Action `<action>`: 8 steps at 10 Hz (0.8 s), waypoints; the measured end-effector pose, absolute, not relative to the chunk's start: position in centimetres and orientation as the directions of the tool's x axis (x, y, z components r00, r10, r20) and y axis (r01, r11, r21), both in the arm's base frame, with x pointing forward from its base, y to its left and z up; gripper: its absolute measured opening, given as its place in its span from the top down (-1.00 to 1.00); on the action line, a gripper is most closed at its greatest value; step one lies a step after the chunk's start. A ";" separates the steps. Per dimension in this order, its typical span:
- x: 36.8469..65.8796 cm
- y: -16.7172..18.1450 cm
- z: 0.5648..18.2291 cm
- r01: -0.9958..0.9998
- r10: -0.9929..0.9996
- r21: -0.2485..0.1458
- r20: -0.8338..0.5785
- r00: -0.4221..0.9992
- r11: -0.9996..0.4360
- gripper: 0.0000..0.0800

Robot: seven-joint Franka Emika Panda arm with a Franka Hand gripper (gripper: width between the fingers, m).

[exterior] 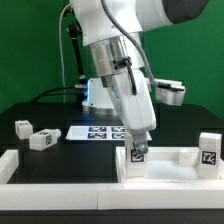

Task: Assemble square table

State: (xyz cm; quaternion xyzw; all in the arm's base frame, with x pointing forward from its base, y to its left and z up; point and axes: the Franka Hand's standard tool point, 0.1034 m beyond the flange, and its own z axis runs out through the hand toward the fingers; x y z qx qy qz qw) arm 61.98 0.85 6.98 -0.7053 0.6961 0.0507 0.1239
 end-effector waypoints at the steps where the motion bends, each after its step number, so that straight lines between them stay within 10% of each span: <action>1: 62.0 0.8 7.0 -0.994 -0.969 -0.110 -0.240 0.052 -0.026 -0.34; 3: 62.4 0.7 6.8 -0.919 -0.921 -0.198 -0.122 0.369 -0.342 -0.57; 8: 62.1 0.7 6.7 -0.555 -0.566 -0.185 0.008 0.824 -0.811 -0.62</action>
Offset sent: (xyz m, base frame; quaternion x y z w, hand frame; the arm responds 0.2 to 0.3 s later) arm 0.0101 0.0094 -0.0008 0.0048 0.0242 -0.5114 0.8590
